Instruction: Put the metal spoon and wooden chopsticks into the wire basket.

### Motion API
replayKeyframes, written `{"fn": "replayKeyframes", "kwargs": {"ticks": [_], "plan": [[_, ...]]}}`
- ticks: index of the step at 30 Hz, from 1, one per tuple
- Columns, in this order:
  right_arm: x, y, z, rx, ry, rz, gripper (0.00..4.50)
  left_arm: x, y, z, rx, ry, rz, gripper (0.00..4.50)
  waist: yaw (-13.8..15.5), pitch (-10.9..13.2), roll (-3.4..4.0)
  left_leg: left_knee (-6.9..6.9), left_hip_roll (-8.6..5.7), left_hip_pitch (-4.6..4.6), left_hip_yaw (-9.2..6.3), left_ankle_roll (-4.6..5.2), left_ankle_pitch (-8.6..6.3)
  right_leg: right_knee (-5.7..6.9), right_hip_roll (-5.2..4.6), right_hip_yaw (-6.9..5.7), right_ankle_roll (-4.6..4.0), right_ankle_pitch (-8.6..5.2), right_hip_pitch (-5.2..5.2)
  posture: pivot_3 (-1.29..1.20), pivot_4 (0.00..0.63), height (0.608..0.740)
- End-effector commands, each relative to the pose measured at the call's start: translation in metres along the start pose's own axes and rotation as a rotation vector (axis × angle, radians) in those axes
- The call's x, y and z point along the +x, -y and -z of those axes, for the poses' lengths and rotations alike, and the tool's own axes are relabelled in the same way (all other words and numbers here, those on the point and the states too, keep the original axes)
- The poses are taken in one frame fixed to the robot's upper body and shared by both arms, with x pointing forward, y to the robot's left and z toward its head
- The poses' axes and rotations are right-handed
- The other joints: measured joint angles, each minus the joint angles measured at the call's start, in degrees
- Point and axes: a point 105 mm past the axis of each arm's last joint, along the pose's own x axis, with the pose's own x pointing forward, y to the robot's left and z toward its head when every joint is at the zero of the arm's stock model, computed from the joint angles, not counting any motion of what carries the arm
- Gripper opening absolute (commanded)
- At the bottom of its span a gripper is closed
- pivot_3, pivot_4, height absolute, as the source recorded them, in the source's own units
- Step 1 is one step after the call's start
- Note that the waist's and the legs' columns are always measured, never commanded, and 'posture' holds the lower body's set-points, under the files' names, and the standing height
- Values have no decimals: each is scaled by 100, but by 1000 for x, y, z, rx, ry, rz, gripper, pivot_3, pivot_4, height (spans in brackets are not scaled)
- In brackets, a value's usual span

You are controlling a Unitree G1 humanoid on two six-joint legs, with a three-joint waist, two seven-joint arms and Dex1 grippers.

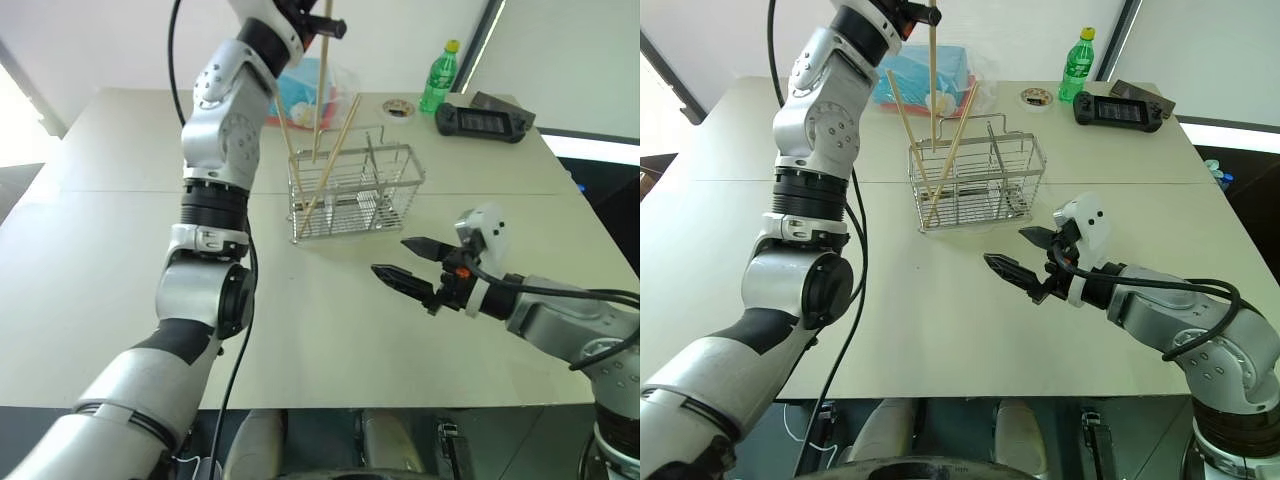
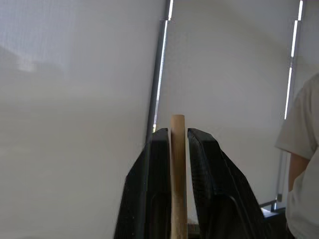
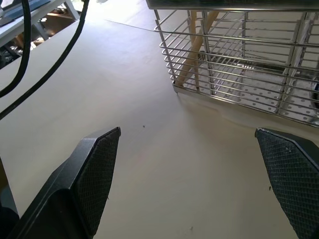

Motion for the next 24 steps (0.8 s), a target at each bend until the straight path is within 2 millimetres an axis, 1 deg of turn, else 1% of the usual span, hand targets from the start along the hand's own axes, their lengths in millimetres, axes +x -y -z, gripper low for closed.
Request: {"fn": "replayKeyframes", "kwargs": {"ticks": [1, 5, 6, 10, 11, 13, 14, 15, 16, 18, 19, 20, 21, 22, 24], "plan": [[-6, -3, -13, -33, 50, 4, 4500, -3, 8, 5, 12, 8, 16, 2249, -1, 0, 0, 0, 0, 0, 0, 0, 0, 0, 0, 0, 0, 0, 0, 0, 150, 713], [-6, -1, -14, -31, 51, 8, 4500, -10, 7, 10, -9, -4, -12, 4279, -11, 0, 0, 0, 0, -1, 0, 1, 0, 2, 0, 0, 0, 0, -2, 0, 150, 713], [-6, -1, -15, -31, 51, 8, 4500, -11, 6, 10, -18, -7, -21, 4441, -10, 0, 0, 0, 0, -1, 0, 1, 0, 2, 0, 0, 0, 0, -2, 0, 150, 713], [-4, 0, -16, -33, 46, -3, 4500, -20, 0, 3, -25, 0, -67, 4441, -2, 0, 1, 0, 0, -1, -1, 1, 0, 2, 0, 0, 0, 0, -1, 0, 150, 713], [-3, 1, -16, -35, 44, -6, 4500, -22, -4, -4, -26, 2, -82, 4441, -7, 0, 1, 1, 0, 0, -1, 1, 0, 2, 0, 0, 0, 0, 0, 0, 150, 713], [-2, 3, -19, -46, 41, -10, 4500, -28, -11, -25, 9, -4, -83, 4441, -27, 1, 1, 1, 0, 2, -1, 1, 0, 4, 0, 0, 0, 0, 0, 0, 150, 713], [-2, 4, -19, -49, 41, -11, 4500, -31, -13, -32, 25, -10, -81, 4441, -76, 1, 3, 1, 2, 2, -1, 1, 0, 6, 2, 0, 0, 0, -2, 0, 150, 713], [-2, 7, -21, -54, 42, -9, 4500, -34, -17, -38, 50, -41, -70, 4441, -90, 0, 4, 1, 2, 2, -1, 1, 0, 10, 3, 0, 0, 0, -3, 0, 150, 713], [-2, 11, -24, -63, 43, -3, 4500, -43, -25, -44, 75, -105, -45, 4441, -104, 1, 4, 0, 2, 3, -2, 1, 0, 10, 3, 0, 0, 0, -2, 0, 150, 713], [-4, 24, -31, -87, 48, 23, 4500, -70, -41, -57, 167, -242, 6, 4441, -200, 9, 21, -1, 3, 4, -1, 0, 0, 12, 4, 1, 0, 0, -4, 0, 150, 713], [-5, 29, -33, -94, 49, 31, 4500, -79, -44, -60, 191, -293, 21, 4441, -260, 10, 30, -5, 4, 7, 3, 1, 0, 16, 6, 7, 0, 0, -9, 0, 150, 713], [-5, 35, -36, -104, 51, 45, 4500, -96, -48, -61, 237, -364, 57, 4441, -290, 9, 32, -9, 4, 10, 3, 1, 0, 19, 7, 7, -1, -1, -10, 0, 150, 713], [-5, 41, -38, -115, 55, 56, 4500, -117, -52, -59, 283, -454, 89, 4441, -298, 8, 36, -12, 7, 13, 3, 1, 0, 20, 8, 7, -1, -1, -9, 0, 150, 713], [-5, 48, -41, -123, 60, 66, 4500, -142, -54, -54, 292, -571, 121, 4441, -287, 8, 40, -17, 9, 15, 3, 1, 0, 18, 9, 7, -2, -2, -8, 0, 150, 713], [-5, 58, -46, -133, 70, 84, 4500, -177, -55, -47, 302, -725, 150, 4441, -287, 10, 45, -17, 13, 16, 7, 1, 0, 16, 10, 7, -4, -2, -8, 0, 150, 713]]}}
